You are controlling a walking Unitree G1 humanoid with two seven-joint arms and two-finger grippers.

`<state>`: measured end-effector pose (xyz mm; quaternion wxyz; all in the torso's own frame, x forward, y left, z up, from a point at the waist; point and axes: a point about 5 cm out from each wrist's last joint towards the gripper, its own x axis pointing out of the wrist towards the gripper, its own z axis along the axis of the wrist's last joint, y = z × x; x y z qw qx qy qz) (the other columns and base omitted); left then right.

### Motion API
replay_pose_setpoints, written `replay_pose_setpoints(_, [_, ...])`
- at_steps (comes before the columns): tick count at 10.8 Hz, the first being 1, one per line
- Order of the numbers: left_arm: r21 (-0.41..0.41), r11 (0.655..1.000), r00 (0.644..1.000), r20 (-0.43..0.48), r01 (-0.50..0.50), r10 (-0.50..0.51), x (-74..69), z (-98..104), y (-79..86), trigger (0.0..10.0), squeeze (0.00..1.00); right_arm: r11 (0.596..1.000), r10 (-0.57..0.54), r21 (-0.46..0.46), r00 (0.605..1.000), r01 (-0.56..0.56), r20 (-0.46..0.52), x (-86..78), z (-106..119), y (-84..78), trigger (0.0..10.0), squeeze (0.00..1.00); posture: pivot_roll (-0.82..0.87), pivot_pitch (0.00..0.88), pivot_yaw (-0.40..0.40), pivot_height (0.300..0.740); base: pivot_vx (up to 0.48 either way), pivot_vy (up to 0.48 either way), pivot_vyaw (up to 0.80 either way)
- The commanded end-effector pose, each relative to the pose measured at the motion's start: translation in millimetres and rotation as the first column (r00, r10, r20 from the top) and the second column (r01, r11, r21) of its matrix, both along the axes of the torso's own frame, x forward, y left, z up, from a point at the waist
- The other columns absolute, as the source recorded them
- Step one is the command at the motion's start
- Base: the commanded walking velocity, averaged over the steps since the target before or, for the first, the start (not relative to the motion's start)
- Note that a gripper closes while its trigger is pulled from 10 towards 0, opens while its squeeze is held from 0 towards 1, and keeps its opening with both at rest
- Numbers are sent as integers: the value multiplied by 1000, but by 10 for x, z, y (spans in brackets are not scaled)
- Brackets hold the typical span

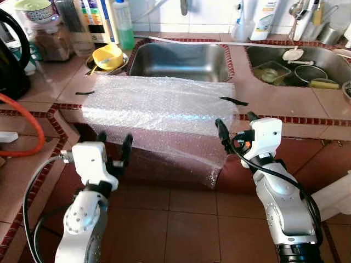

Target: Kitchen organization

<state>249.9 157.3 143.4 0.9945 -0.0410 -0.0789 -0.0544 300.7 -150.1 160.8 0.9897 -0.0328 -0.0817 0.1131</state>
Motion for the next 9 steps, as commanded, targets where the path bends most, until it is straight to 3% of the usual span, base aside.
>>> replay_pose_setpoints(1, [9,1000,1000,6,7,-7,-15,31,21,10000,0,1000,-3,4,1000,3,29,-13,89,26,10000,0,-114,139,54,740,281,0,0])
replay_pose_setpoints(9, [20,999,998,-32,47,-46,-35,-36,-5,10000,0,1000,4,-23,1000,-4,3,-62,14,57,10000,0,-114,138,64,740,351,0,0])
